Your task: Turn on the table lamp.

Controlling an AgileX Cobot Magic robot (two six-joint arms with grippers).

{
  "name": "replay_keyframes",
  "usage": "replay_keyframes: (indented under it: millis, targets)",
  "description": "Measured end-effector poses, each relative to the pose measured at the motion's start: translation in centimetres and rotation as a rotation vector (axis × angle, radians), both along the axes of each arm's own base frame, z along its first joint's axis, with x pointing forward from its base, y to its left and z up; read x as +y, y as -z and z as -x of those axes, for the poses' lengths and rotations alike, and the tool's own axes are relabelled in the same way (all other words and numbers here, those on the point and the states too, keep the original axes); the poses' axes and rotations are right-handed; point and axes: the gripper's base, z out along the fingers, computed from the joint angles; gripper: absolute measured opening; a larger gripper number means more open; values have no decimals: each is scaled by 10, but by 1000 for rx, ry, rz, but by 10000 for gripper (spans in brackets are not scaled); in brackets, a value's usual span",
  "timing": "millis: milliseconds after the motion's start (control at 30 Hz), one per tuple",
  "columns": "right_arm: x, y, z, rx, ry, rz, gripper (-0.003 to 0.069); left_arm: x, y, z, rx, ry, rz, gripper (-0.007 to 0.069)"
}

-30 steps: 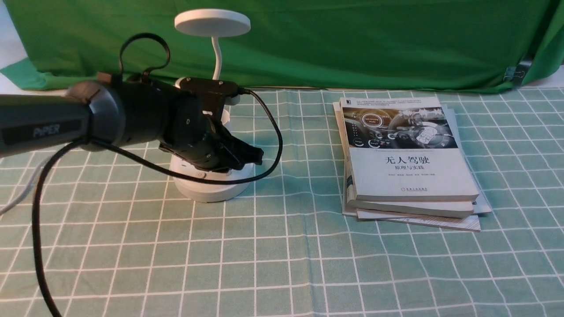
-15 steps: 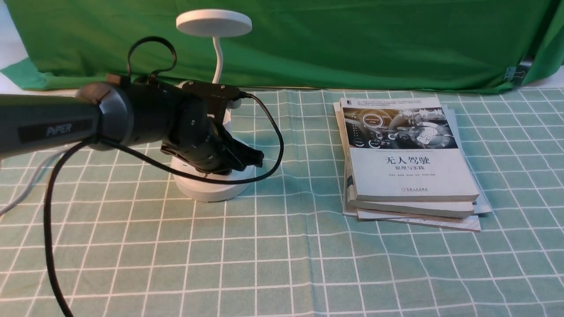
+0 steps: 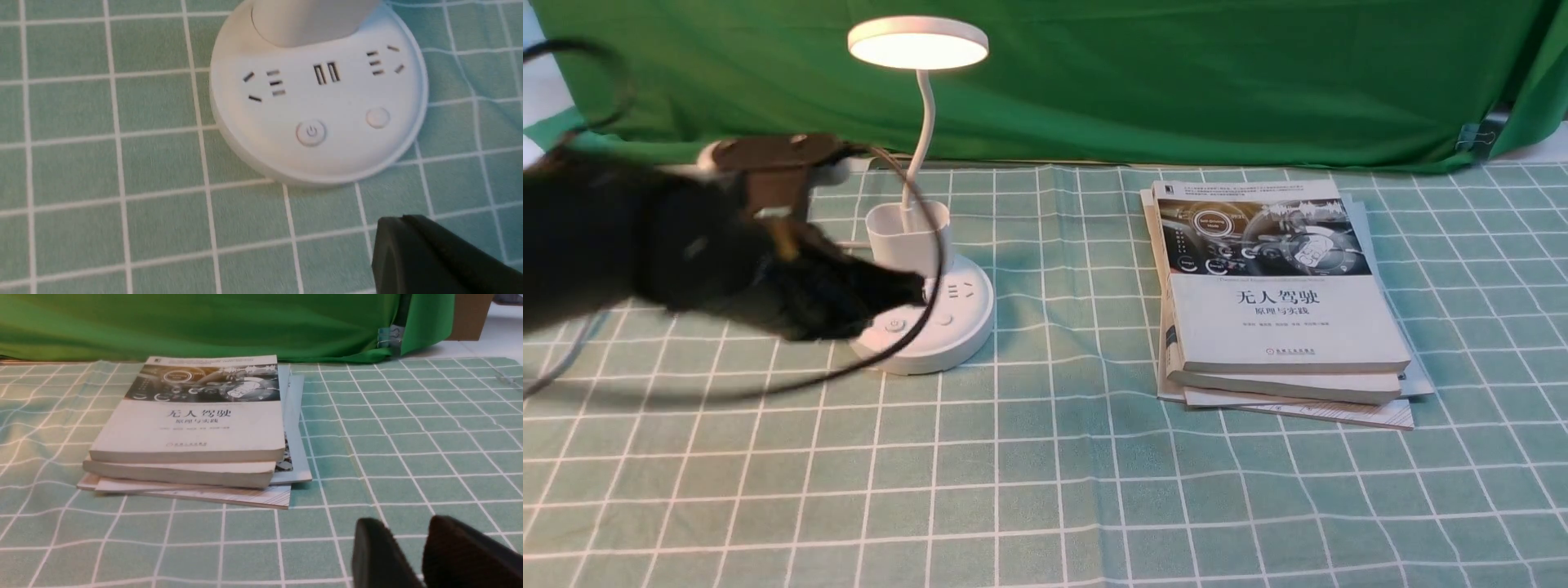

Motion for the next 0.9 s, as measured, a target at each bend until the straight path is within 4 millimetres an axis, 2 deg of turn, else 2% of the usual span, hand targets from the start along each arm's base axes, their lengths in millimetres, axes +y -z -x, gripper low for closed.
replay_keyframes:
  millis: [167, 233, 333, 433, 467, 567, 700, 833, 900]
  targets:
    - [0, 0, 0, 0, 0, 0, 241, 29, -26, 74, -250, -25, 121, 1]
    - [0, 0, 0, 0, 0, 0, 241, 38, -31, 98, -335, -24, 147, 1]
    - [0, 0, 0, 0, 0, 0, 241, 52, -27, 133, -428, -23, 179, 1]
    - [0, 0, 0, 0, 0, 0, 241, 61, -20, 158, -483, -29, 215, 1]
    - [0, 0, 0, 0, 0, 0, 241, 61, -18, 159, -478, -29, 213, 1]
    - [0, 0, 0, 0, 0, 0, 241, 69, -8, 178, -526, -31, 238, 1]
    - [0, 0, 0, 0, 0, 0, 241, 73, 3, 189, -560, -11, 205, 1]
    - [0, 0, 0, 0, 0, 0, 241, 76, 3, 193, -616, 17, 154, 1]
    - [0, 0, 0, 0, 0, 0, 241, 77, 0, 196, -735, 51, 110, 1]
